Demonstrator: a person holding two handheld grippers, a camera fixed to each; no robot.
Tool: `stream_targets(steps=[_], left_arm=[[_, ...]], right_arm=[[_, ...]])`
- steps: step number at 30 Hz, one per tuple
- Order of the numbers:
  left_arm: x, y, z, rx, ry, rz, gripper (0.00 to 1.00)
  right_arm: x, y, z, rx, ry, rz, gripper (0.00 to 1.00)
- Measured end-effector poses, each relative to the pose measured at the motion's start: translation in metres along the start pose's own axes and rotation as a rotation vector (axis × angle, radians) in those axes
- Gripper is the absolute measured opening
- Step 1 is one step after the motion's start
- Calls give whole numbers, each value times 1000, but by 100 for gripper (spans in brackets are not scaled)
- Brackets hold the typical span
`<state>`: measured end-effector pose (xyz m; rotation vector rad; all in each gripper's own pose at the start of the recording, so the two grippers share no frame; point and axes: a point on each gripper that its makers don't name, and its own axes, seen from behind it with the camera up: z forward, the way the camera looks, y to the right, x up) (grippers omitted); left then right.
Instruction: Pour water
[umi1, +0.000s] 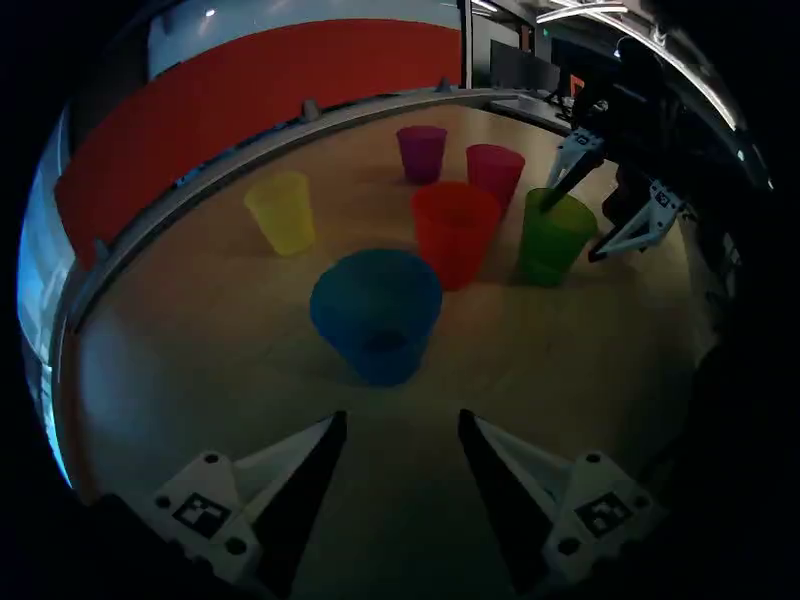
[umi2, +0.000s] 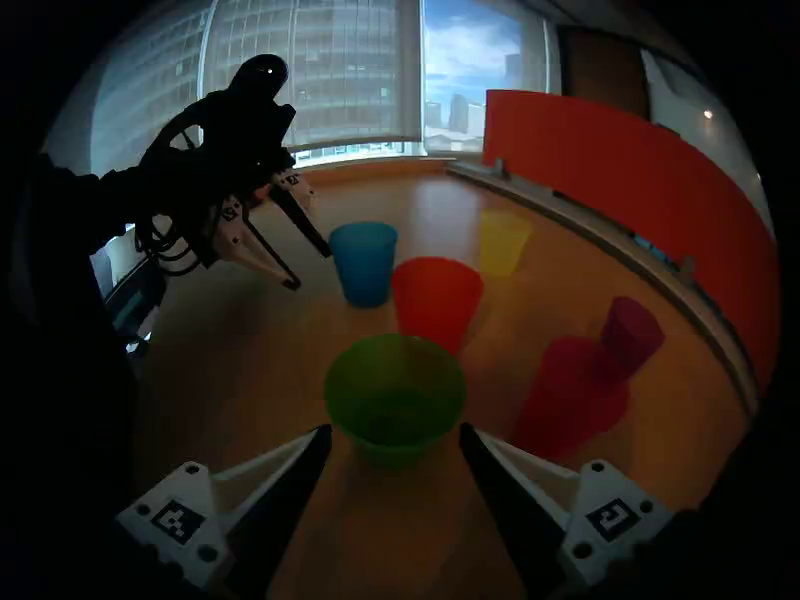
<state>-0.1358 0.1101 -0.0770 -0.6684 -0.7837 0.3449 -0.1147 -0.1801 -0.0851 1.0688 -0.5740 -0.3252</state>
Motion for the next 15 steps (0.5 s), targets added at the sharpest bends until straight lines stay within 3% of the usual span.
stream_targets(steps=[15], left_arm=[[2,-21,-24,86,82,-91,82]], right_arm=[[-24,10,-48,-124,-3,48,100]])
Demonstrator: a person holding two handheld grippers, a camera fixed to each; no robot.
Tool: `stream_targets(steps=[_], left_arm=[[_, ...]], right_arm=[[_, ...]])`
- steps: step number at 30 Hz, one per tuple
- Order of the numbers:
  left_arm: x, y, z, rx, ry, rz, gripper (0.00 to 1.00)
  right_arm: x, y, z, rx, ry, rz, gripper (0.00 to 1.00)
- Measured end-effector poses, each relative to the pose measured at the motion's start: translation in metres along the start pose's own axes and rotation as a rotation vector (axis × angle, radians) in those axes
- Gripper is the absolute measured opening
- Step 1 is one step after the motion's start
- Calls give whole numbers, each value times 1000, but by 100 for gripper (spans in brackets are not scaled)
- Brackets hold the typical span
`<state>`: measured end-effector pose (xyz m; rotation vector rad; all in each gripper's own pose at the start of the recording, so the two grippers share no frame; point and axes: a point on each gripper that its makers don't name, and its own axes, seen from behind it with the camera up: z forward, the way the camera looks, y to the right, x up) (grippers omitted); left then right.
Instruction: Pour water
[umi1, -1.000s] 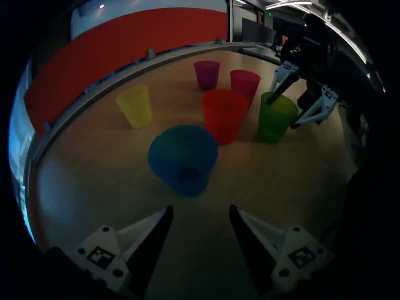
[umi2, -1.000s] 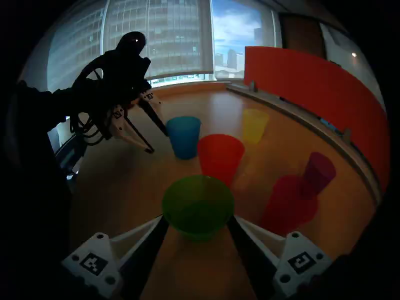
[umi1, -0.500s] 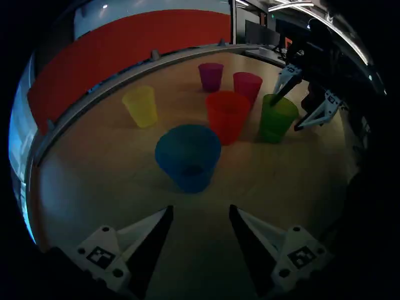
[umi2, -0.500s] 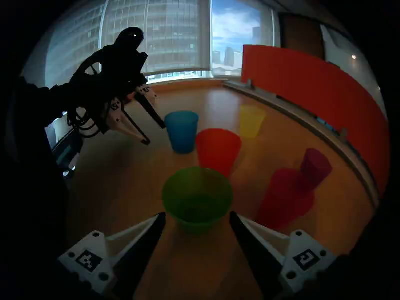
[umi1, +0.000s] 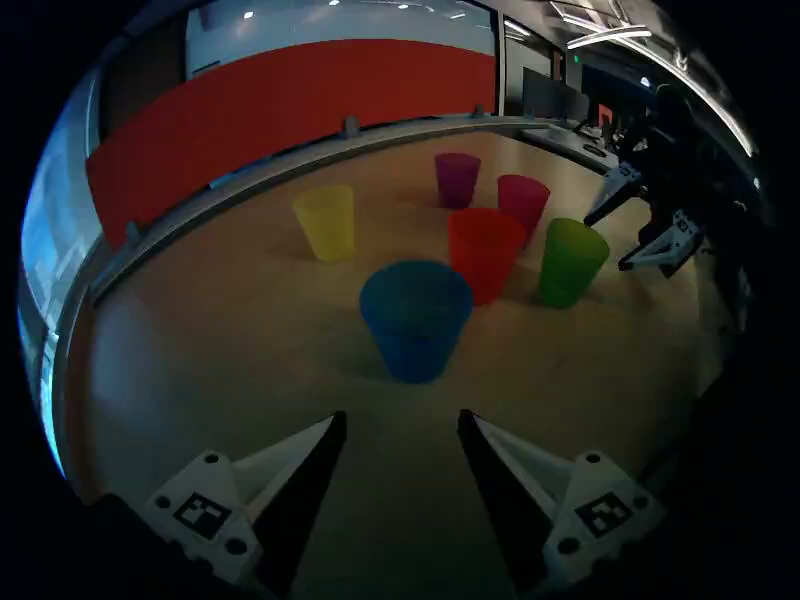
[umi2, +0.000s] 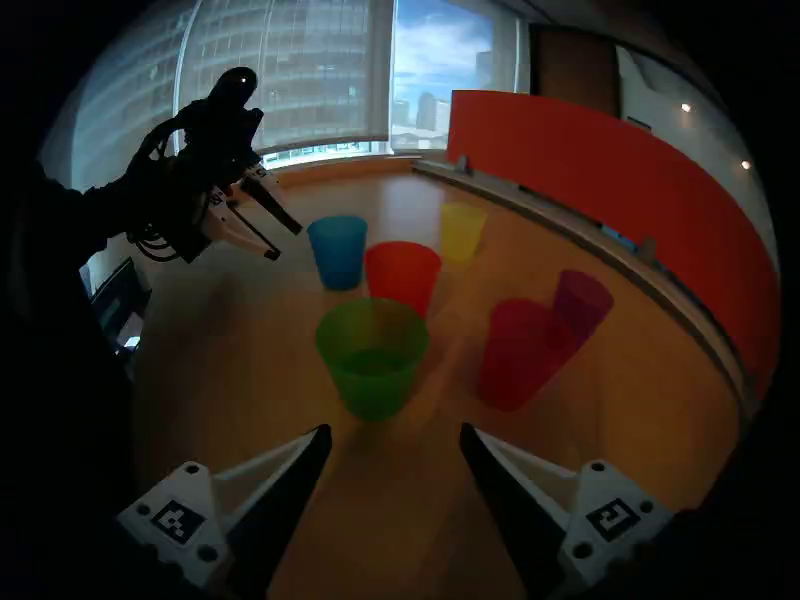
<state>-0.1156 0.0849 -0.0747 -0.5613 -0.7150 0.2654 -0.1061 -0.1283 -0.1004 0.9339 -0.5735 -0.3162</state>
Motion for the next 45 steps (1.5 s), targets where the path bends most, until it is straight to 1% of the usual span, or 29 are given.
stream_targets(steps=[3,6,9,15,18,22,27,30,33,36,39,42,45], left_arm=[[2,-8,-5,31,19,-20,82],[5,-17,-10,72,44,-27,82],[10,-26,-16,116,75,-32,82],[16,-31,-23,159,125,-53,82],[20,-34,-27,186,151,-52,82],[24,-42,-32,235,185,-56,82],[31,-51,-39,287,238,-62,82],[34,-59,-44,320,275,-78,82],[40,-68,-51,357,334,-119,82],[48,-75,-59,383,394,-158,82],[55,-84,-66,421,445,-183,82],[59,-91,-71,461,481,-203,82],[63,-96,-76,495,519,-227,82]], right_arm=[[-7,4,-12,-31,-2,13,100],[-13,10,-22,-64,2,39,99],[-14,17,-33,-95,17,80,99],[-9,35,-50,-158,61,171,100],[-5,43,-56,-187,86,210,100],[2,52,-61,-236,118,230,100],[11,67,-66,-323,160,233,99],[18,79,-70,-388,207,246,99],[25,89,-75,-451,257,265,99],[31,99,-81,-526,288,272,99],[37,108,-88,-612,318,264,99],[44,112,-93,-673,360,270,99],[50,116,-96,-716,394,283,100]])
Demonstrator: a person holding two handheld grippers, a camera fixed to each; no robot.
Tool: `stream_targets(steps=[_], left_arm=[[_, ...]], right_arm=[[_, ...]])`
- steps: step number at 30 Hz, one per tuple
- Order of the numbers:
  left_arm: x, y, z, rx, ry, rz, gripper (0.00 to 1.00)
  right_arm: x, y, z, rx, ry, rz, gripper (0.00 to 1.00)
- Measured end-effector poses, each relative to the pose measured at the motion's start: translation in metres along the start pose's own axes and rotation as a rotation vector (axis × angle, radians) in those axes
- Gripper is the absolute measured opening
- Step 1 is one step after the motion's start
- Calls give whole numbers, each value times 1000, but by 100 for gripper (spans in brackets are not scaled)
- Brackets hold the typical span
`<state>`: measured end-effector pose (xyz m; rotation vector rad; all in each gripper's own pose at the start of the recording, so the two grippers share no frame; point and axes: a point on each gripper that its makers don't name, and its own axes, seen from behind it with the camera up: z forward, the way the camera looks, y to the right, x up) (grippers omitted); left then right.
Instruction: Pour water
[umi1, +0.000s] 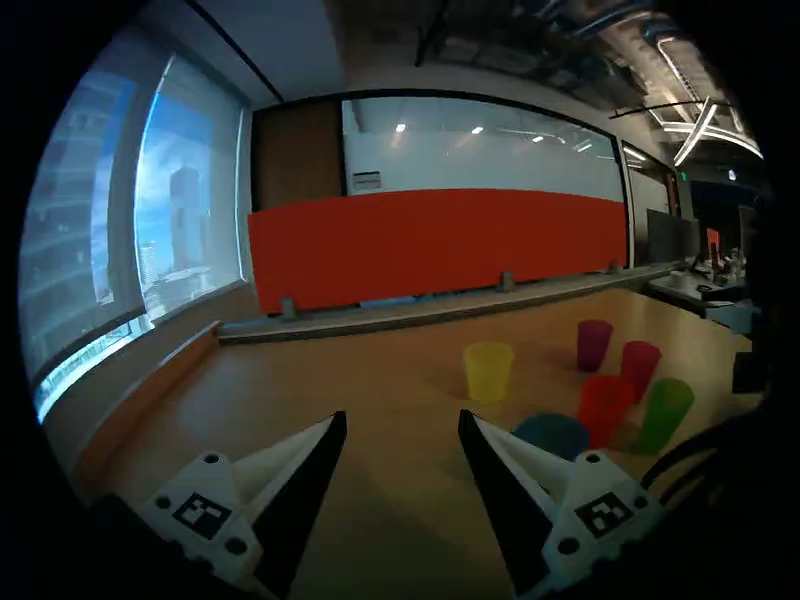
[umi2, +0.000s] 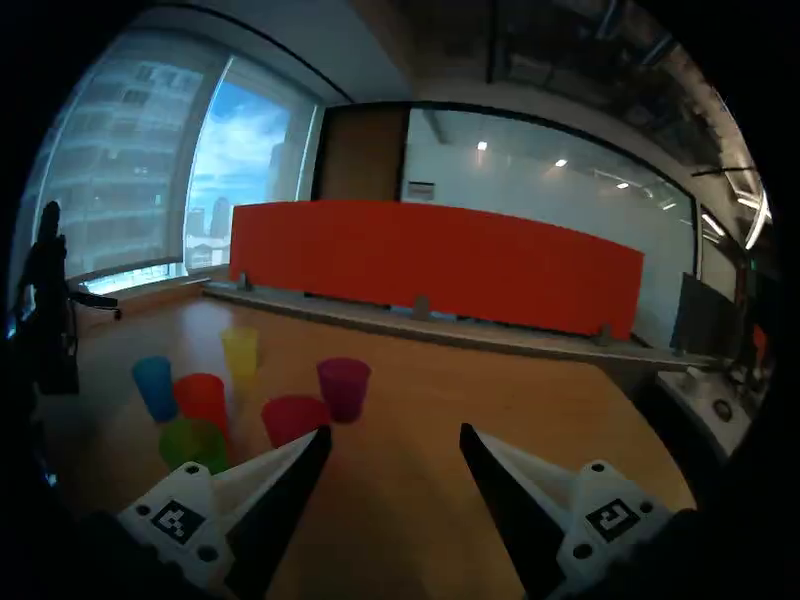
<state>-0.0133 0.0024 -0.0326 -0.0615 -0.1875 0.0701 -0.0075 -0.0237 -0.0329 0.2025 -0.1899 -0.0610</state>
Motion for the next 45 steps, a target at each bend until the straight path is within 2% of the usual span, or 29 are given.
stream_targets(steps=[9,15,21,30,36,45], left_arm=[[18,2,-3,11,75,-72,82],[24,0,-4,24,105,-87,82],[41,-6,-8,54,181,-100,82],[33,-8,-5,86,214,-103,82],[21,-9,2,101,207,-91,82],[20,-13,-1,130,251,-97,82]], right_arm=[[13,9,5,-108,67,43,100],[19,16,4,-141,91,72,100],[23,34,3,-184,110,116,100],[27,46,2,-204,112,128,100],[34,53,3,-229,111,113,100],[28,57,3,-253,95,133,100]])
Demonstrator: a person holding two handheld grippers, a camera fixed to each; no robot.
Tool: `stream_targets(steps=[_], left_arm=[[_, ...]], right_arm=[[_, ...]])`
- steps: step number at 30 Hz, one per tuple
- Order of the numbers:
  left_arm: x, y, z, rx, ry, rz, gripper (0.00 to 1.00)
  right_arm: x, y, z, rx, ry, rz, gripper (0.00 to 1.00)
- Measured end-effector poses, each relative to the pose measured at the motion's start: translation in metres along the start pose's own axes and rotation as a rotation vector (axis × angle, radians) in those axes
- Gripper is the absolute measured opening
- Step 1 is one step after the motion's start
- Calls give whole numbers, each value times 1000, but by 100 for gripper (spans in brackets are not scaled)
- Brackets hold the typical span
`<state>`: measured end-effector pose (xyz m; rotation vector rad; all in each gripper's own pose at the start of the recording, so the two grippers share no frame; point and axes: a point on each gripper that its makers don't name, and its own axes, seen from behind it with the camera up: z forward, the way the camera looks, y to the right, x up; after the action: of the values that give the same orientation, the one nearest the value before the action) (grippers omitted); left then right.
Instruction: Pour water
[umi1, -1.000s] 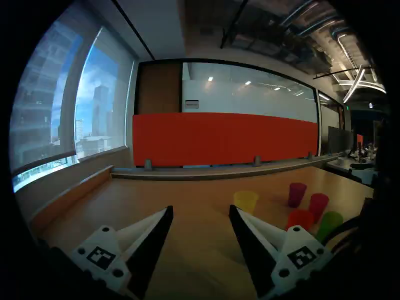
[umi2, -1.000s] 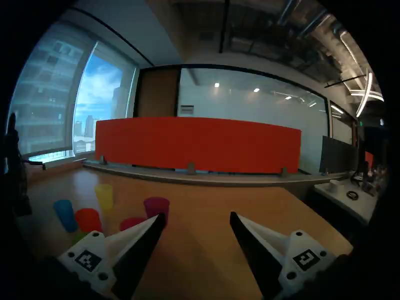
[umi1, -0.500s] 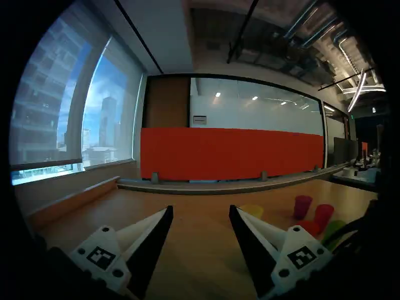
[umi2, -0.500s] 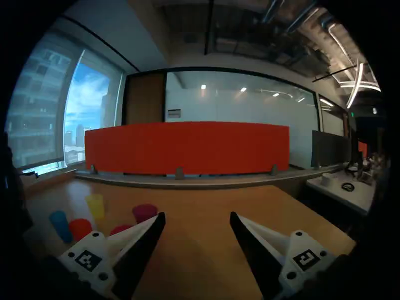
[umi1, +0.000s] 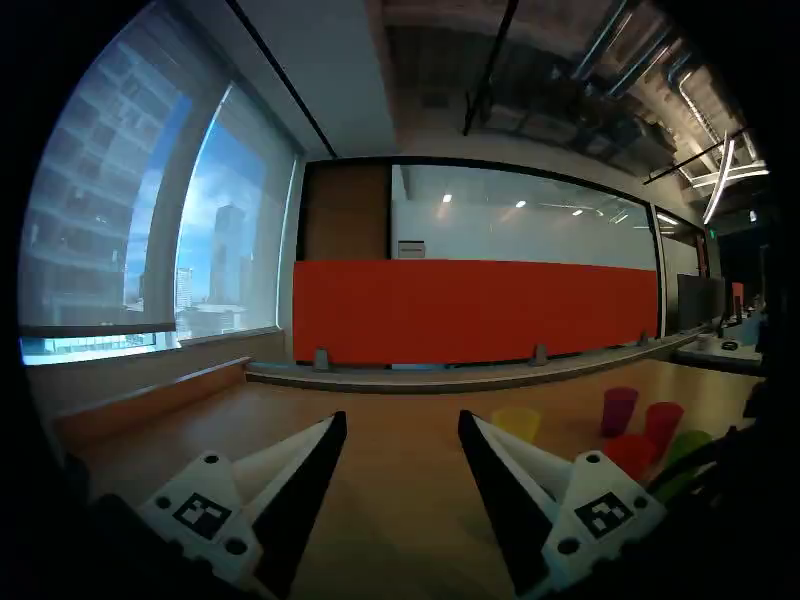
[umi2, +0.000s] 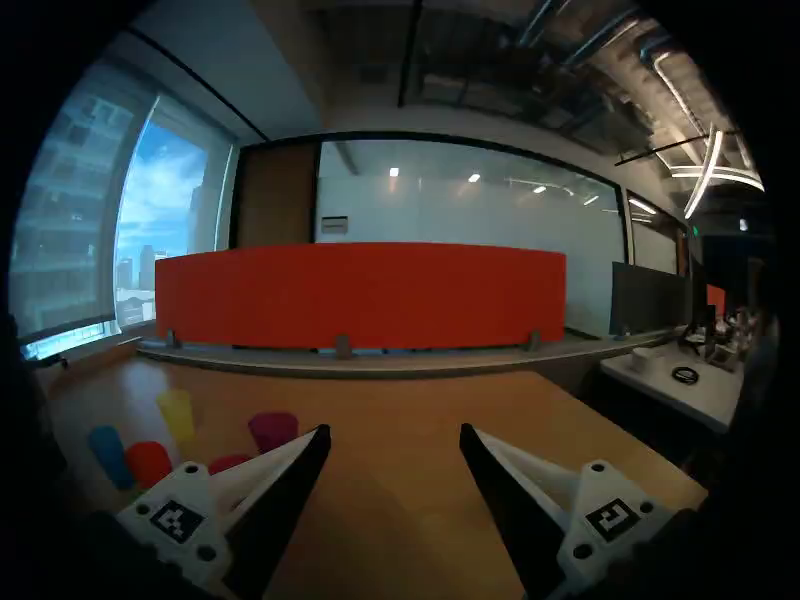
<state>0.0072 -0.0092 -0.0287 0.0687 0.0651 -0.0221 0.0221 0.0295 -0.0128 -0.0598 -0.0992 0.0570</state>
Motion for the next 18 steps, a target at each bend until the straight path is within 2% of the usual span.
stream_targets(steps=[6,18], left_arm=[[-15,1,1,0,-21,19,82],[-28,2,4,6,-21,38,82]], right_arm=[[-7,-1,-1,-1,-14,19,100],[-10,-2,-5,4,-29,23,100]])
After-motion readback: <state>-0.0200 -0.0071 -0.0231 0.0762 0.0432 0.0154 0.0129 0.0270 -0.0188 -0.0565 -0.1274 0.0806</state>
